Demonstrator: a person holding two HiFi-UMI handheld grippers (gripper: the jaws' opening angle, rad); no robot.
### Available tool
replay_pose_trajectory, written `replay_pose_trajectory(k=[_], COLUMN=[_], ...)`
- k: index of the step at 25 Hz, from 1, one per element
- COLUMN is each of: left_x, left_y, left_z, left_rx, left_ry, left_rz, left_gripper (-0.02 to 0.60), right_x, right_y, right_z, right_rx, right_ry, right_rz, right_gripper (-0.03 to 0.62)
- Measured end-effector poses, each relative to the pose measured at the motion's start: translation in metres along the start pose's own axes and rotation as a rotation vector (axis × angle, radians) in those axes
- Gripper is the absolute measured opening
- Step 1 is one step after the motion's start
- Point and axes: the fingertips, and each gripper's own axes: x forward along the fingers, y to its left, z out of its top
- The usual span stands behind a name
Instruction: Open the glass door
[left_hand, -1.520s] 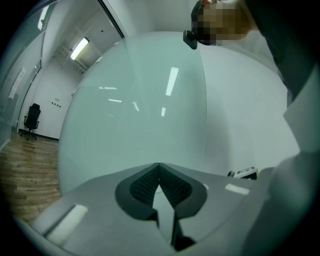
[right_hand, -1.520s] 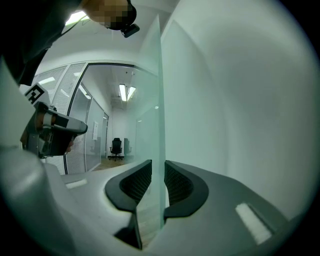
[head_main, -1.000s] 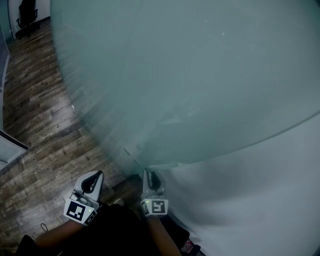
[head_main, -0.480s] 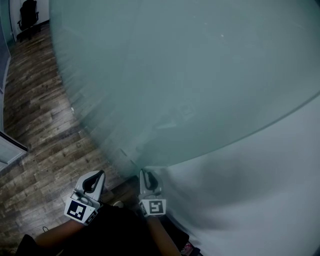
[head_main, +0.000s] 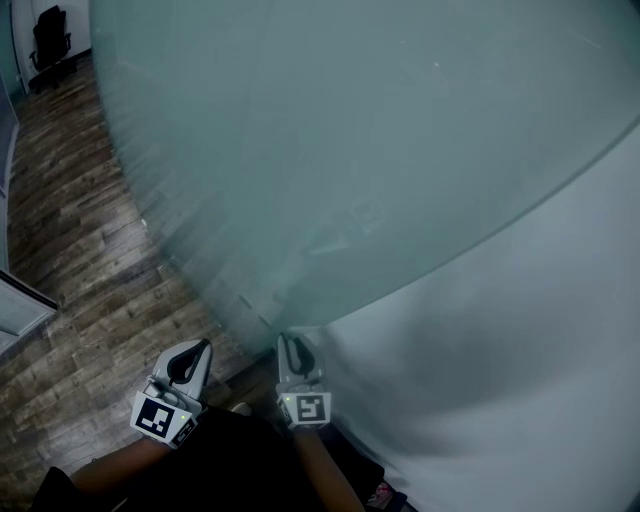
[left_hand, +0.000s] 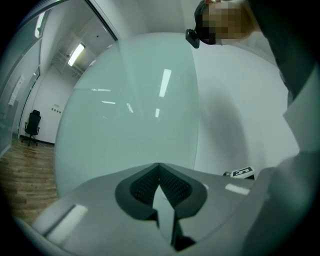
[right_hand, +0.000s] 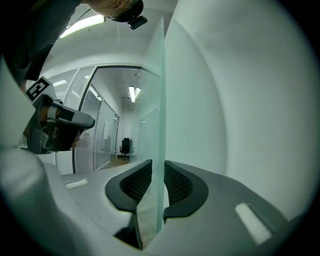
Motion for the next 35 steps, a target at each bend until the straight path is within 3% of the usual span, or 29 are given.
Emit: replay_pose_trajectory(k=[3, 15, 23, 27, 35], left_x=[0.003, 0.007, 0.007, 0.007, 0.009], left_y=[-0.004, -0.015, -0.032, -0.04, -0.056], left_z=[0.0, 0.0, 0.001, 0.003, 0.008], left_rx=[0.003, -0.01, -0.02, -0.03, -0.022], left_ry=[-0.001, 0.014, 0.01, -0.01, -0.031], left_rz=[-0.015, -0.037, -0.064, -0.078, -0.113], left_gripper=[0.0, 0.0, 0.0, 0.0, 0.0], right_x=[-0.001, 0.0, -0.026, -0.036, -0.048], right_y=[-0.002, -0.002, 0.003, 0.011, 0.027], right_z=[-0.013, -0.009, 0.022, 0.048, 0.075], right_rx=[-0.024, 0.057, 0.005, 0.012, -0.03], right_ry=[0.039, 0.078, 0.039, -0.021, -0.046], right_rz=[0.005, 0.019, 0.018, 0.029, 0.055], right_gripper=[0.08, 0.081, 0.063, 0.002, 0.0])
